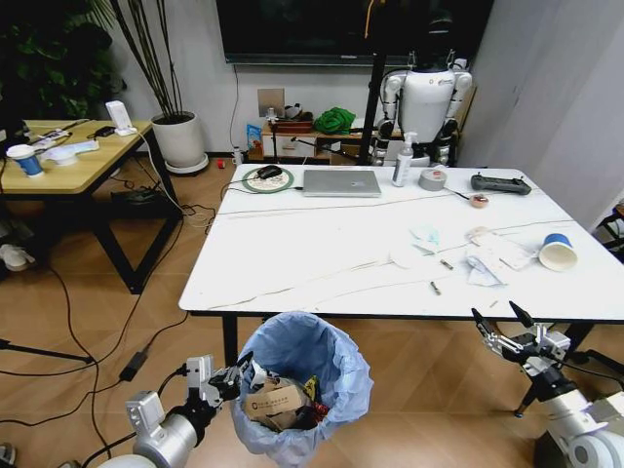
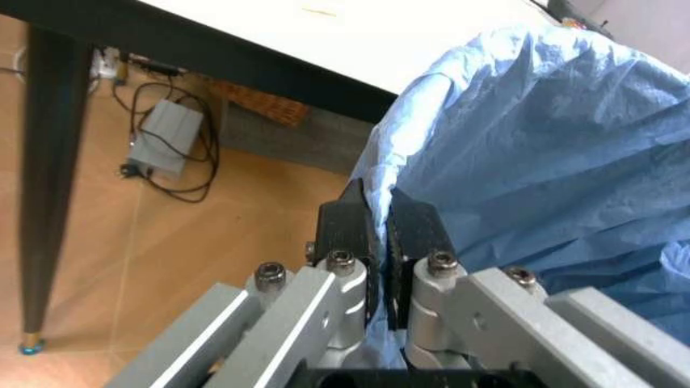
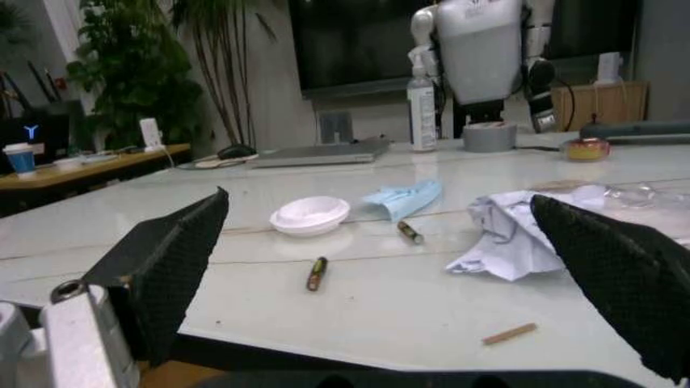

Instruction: Pick up the trash bin and place the trash from the table into it.

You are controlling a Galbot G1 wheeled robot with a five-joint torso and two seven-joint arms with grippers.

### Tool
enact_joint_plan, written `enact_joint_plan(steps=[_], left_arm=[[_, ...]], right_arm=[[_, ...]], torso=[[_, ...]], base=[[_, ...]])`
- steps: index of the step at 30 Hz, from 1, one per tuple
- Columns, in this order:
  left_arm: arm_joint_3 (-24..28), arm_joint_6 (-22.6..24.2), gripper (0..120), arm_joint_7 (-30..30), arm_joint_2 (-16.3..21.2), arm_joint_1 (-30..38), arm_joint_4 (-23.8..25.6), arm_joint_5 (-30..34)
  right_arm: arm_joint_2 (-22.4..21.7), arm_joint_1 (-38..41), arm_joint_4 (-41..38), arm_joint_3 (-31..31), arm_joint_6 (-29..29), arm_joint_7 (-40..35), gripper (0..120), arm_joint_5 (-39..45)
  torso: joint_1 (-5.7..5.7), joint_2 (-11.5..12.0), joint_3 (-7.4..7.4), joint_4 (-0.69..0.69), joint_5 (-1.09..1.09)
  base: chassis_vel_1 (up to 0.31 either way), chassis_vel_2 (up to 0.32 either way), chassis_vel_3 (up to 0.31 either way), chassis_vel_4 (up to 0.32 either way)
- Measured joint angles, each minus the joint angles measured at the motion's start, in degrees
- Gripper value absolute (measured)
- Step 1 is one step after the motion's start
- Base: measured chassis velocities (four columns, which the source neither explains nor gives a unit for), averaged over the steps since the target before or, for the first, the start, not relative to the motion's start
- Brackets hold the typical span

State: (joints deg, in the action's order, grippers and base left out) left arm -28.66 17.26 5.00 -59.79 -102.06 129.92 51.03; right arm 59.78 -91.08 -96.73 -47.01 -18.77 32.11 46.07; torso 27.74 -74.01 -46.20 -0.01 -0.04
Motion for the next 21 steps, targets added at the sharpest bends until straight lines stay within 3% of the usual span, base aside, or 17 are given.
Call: enact_joint_plan(steps=[12,21], left_arm=[[0.14,0.02,0,0.03,0.04,-0.13,-0.11,0.05],[-0.84,-0.02,0,0.05,0.69,-1.98,0.90,-0.05]], right_arm=[[-0.42,-0.05,0.25,-0.19,-2.49,1.52,100,-5.24],[-3.63,-0.73,-3.43,1.85,-3.22,-1.80,100,-9.10]], torso=[[0.01,0.01,0.00,0.02,0.07],[0.00,0.00,0.00,0.01,0.02]], base=[[-0.160,-0.170,0.166,0.160],[-0.012,-0.036,0.030,0.011]])
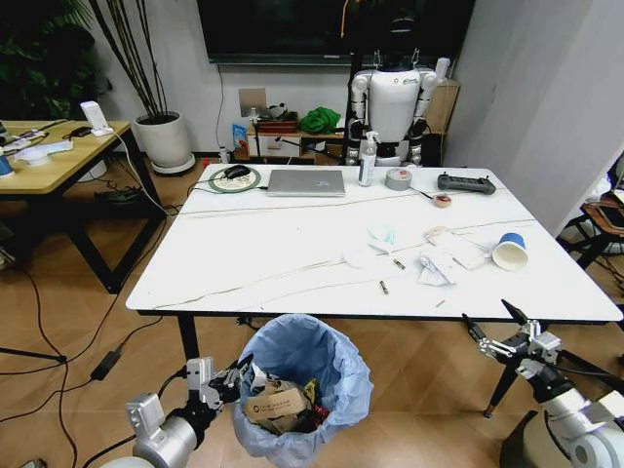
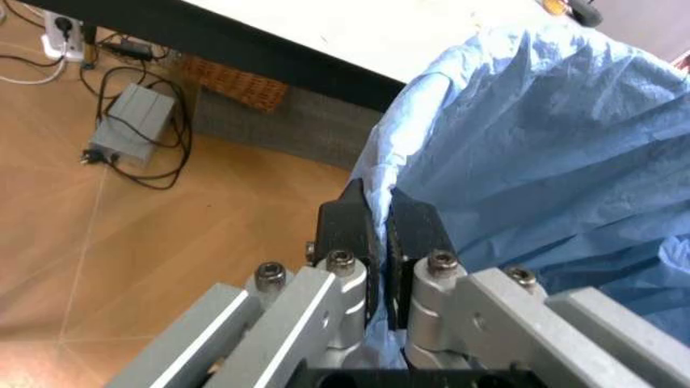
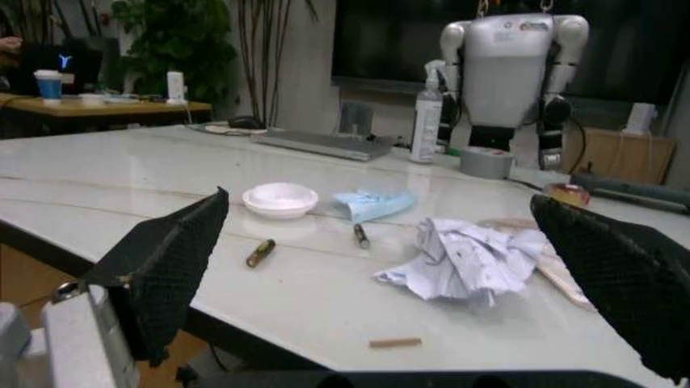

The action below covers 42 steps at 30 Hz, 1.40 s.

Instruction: Pick up the trash bin and place the trash from the table into it.

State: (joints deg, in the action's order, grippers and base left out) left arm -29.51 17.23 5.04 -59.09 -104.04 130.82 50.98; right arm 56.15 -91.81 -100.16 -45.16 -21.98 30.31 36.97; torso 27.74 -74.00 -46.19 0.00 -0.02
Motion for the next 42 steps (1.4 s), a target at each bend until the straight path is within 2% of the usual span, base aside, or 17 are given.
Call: enact_joint_plan(steps=[2,7,22,24,27,31,34,37,41,42], left_arm=[[-0.07,-0.01,0,0.00,0.03,-0.12,0.06,-0.02],[-1.23,-0.15,0,-0.02,0.38,-2.47,1.03,-0.41],[-1.88,-0.07,0,0.73,4.45,-3.39,1.42,1.50],[-2.31,-0.05,0,0.83,4.66,-3.53,1.42,1.81],[-2.82,-0.04,0,0.86,4.73,-3.80,1.44,1.90],[-3.13,-0.02,0,0.88,4.72,-3.68,1.20,2.10],[-3.17,0.09,0,1.13,4.63,-3.32,0.59,2.38],[-3.16,0.19,0,1.48,4.63,-2.98,0.52,2.79],[-3.88,0.45,0,2.02,4.95,-2.79,0.41,3.74],[-3.88,0.45,0,2.02,4.95,-2.79,0.41,3.74]], right_arm=[[-0.33,0.06,-0.30,0.37,0.00,-0.44,100,0.00],[-6.00,3.53,-4.08,6.64,3.09,-8.80,100,1.41],[-13.02,6.46,-8.50,9.34,10.08,-20.21,100,5.16],[-15.19,8.26,-9.69,11.62,12.97,-24.41,100,6.75],[-18.28,10.95,-11.11,15.77,17.37,-31.40,100,8.60],[-20.66,13.26,-12.02,19.27,21.11,-32.64,100,13.43],[-22.77,15.59,-12.68,24.76,22.55,-32.84,100,15.99],[-23.07,17.04,-12.83,27.28,23.60,-33.41,100,16.68],[-21.26,27.88,-8.40,38.94,26.11,-34.76,100,18.34],[-21.26,27.88,-8.40,38.94,26.11,-34.76,100,18.34]], torso=[[0.00,0.00,0.00,0.00,-0.01],[0.00,0.00,0.00,-0.02,0.02],[0.01,0.00,-0.01,0.01,0.04],[0.01,0.00,0.00,0.00,-0.02],[0.01,0.00,-0.01,-0.01,0.05],[0.01,0.00,-0.01,0.00,0.02],[0.01,0.00,-0.01,0.00,0.02],[0.01,0.00,-0.01,0.00,0.01],[0.01,0.00,-0.01,0.00,0.02],[0.01,0.00,-0.01,0.00,0.02]], base=[[0.000,0.000,0.000,0.000],[0.000,0.000,0.000,0.000],[0.000,0.000,0.000,0.000],[0.000,0.000,0.000,0.000],[0.000,0.000,0.000,0.000],[0.000,0.000,0.000,0.000],[0.000,0.000,0.000,0.000],[0.000,0.000,0.000,0.000],[0.000,0.000,0.000,0.000],[0.000,0.000,0.000,0.000]])
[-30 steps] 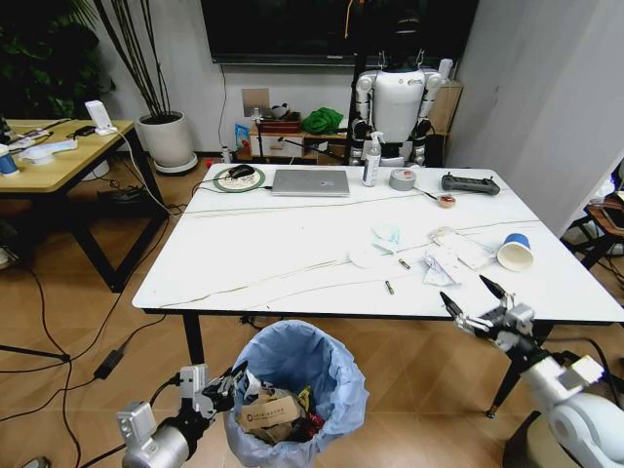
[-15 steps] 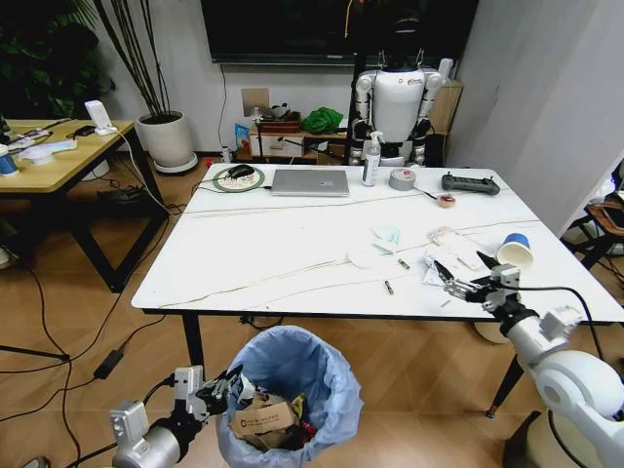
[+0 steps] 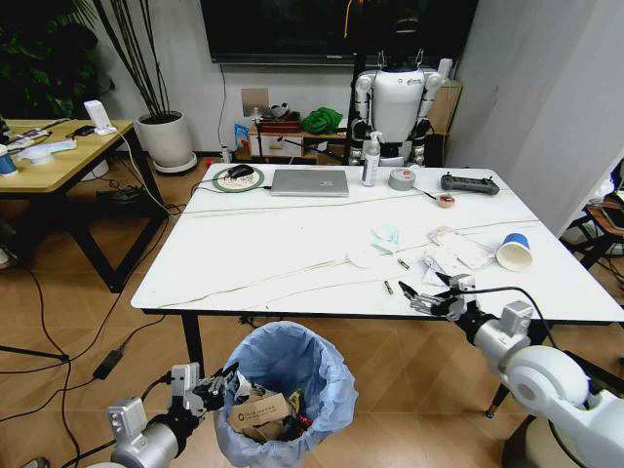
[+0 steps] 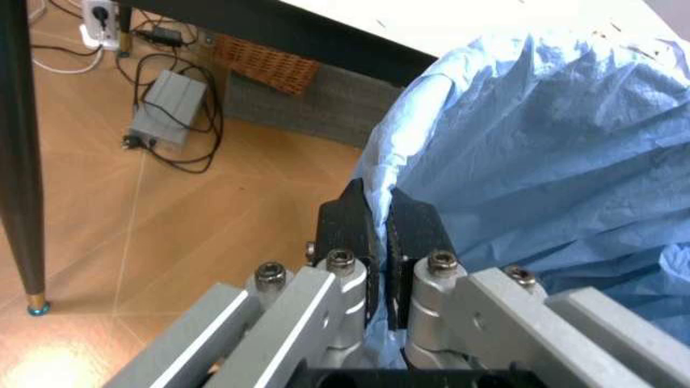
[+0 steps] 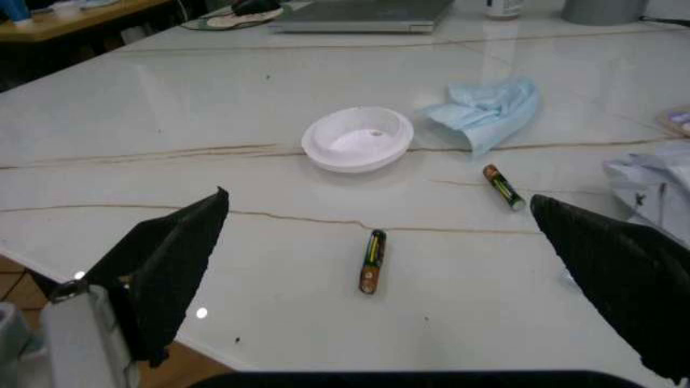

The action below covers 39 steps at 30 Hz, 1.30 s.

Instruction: Pick up the trash bin and place the trash from the table into it.

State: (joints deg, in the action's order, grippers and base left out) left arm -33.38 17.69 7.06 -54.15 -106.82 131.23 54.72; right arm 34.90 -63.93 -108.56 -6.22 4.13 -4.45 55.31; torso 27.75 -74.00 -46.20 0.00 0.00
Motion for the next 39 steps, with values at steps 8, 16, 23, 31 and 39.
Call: enact_joint_plan(steps=[8,16,23,31,39], left_arm=[[-0.92,0.05,0,0.02,-0.49,-0.45,0.26,0.07],[-1.55,0.05,0,0.06,-0.43,-0.07,0.43,0.58],[-1.67,0.07,0,0.12,-0.31,0.31,0.43,0.94],[-1.12,0.09,0,0.17,-0.12,1.05,0.23,1.10],[-0.87,0.09,0,0.18,0.05,1.59,0.11,1.18]], right_arm=[[4.38,10.23,5.45,10.88,2.08,-1.85,100,2.38],[6.52,12.94,9.27,14.28,2.42,-2.20,100,1.56],[6.49,12.78,11.30,13.50,2.08,-1.22,100,0.36],[5.22,11.66,11.23,12.15,1.94,-0.72,73,-0.67],[4.18,10.37,10.55,11.81,1.73,-0.55,49,-2.48]], torso=[[0.00,0.00,0.00,-0.02,0.00],[0.00,0.00,0.00,-0.01,0.01],[0.00,0.00,0.00,0.00,0.00],[0.00,0.00,0.00,0.00,0.01],[0.00,0.00,0.00,0.00,0.00]], base=[[0.000,0.000,0.000,0.000],[0.000,0.000,0.000,0.000],[0.000,0.000,0.000,0.000],[0.000,0.000,0.000,0.000],[0.000,0.000,0.000,0.000]])
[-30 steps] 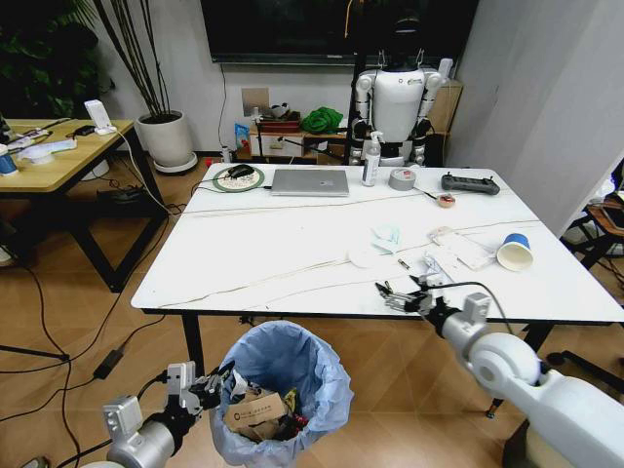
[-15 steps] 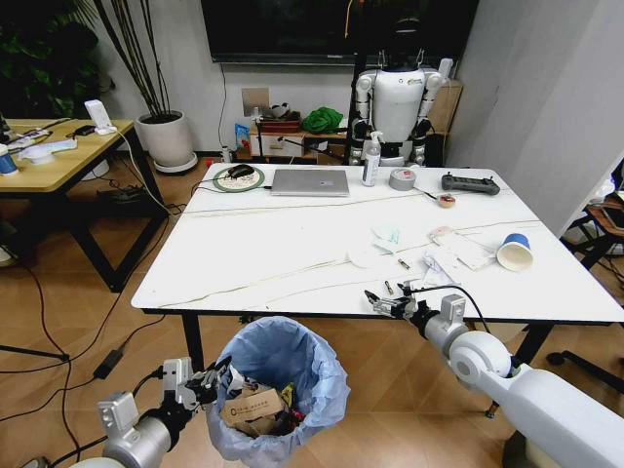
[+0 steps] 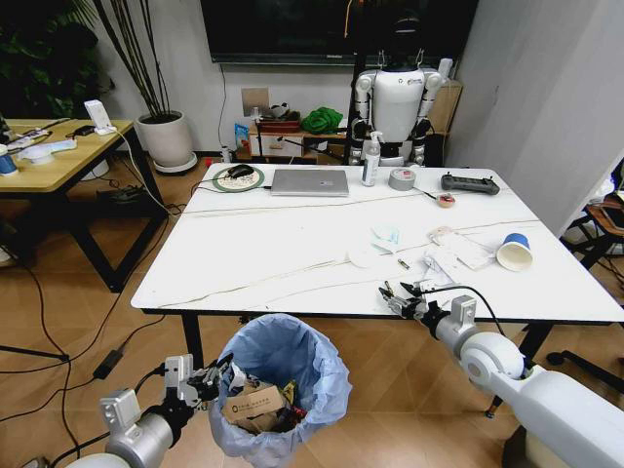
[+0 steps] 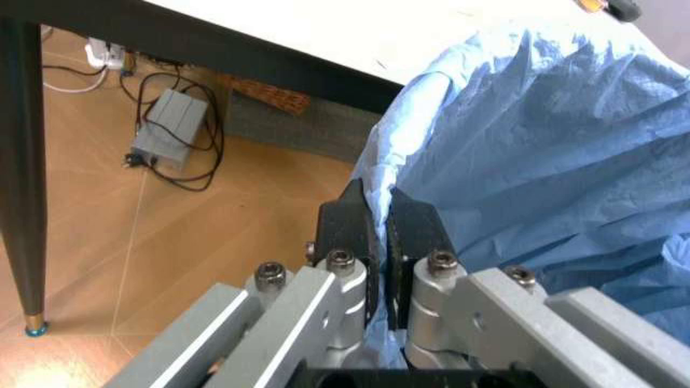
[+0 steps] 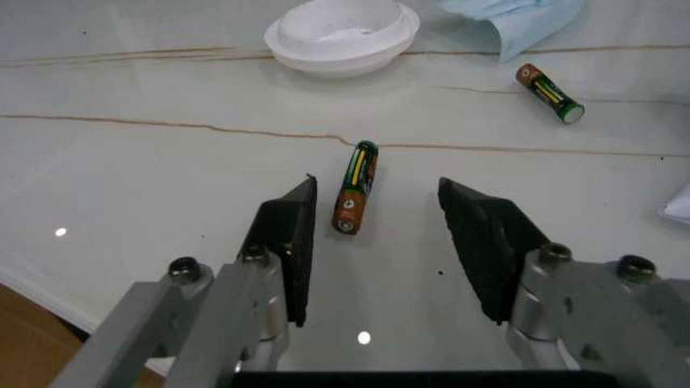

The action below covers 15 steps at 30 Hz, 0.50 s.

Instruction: Pick up the trash bin and place the trash from the table into it.

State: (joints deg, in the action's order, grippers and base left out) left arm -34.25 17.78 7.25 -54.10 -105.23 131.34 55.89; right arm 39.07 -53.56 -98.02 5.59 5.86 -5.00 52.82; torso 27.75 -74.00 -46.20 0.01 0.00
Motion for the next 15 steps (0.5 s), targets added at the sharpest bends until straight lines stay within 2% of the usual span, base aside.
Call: enact_joint_plan(steps=[2,4,6,8,9,10,15], left_arm=[[0.19,0.00,0,0.02,-0.06,0.16,0.00,0.02],[0.22,0.00,0,0.02,-0.13,0.16,0.00,0.00],[0.23,0.00,0,0.02,-0.17,0.16,0.00,-0.02],[0.34,-0.01,0,0.03,-0.28,0.16,0.00,-0.08],[0.37,-0.01,0,0.02,-0.30,0.17,0.00,-0.10],[0.48,-0.02,0,0.02,-0.37,0.24,-0.01,-0.19],[0.69,-0.05,0,0.02,-0.47,0.44,-0.02,-0.26]], right_arm=[[-0.53,-0.24,-0.38,0.08,-0.01,0.01,34,-0.79],[-0.97,-0.32,-0.58,0.22,0.00,-0.01,26,-1.37],[-1.21,-0.39,-0.70,0.31,-0.01,-0.02,23,-1.66],[-1.71,-0.62,-1.15,0.51,-0.01,-0.06,13,-2.00],[-1.79,-0.65,-1.23,0.56,-0.01,-0.06,13,-2.04],[-2.08,-0.75,-1.49,0.74,-0.01,-0.11,5,-2.16],[-2.47,-0.71,-1.79,1.16,-0.09,-0.20,2,-2.17]], torso=[[0.00,0.00,0.00,-0.01,0.00],[0.00,0.00,0.00,-0.01,0.00],[0.00,0.00,0.00,-0.01,0.00],[0.00,0.00,0.00,0.00,0.00],[0.00,0.00,0.00,0.00,0.00],[0.00,0.00,0.00,-0.01,0.00],[0.00,0.00,0.00,0.00,0.00]], base=[[0.000,0.000,0.000,0.000],[0.000,0.000,0.000,0.000],[0.000,0.000,0.000,0.000],[0.000,0.000,0.000,0.000],[0.000,0.000,0.000,0.000],[0.000,0.000,0.000,0.000],[0.000,0.000,0.000,0.000]])
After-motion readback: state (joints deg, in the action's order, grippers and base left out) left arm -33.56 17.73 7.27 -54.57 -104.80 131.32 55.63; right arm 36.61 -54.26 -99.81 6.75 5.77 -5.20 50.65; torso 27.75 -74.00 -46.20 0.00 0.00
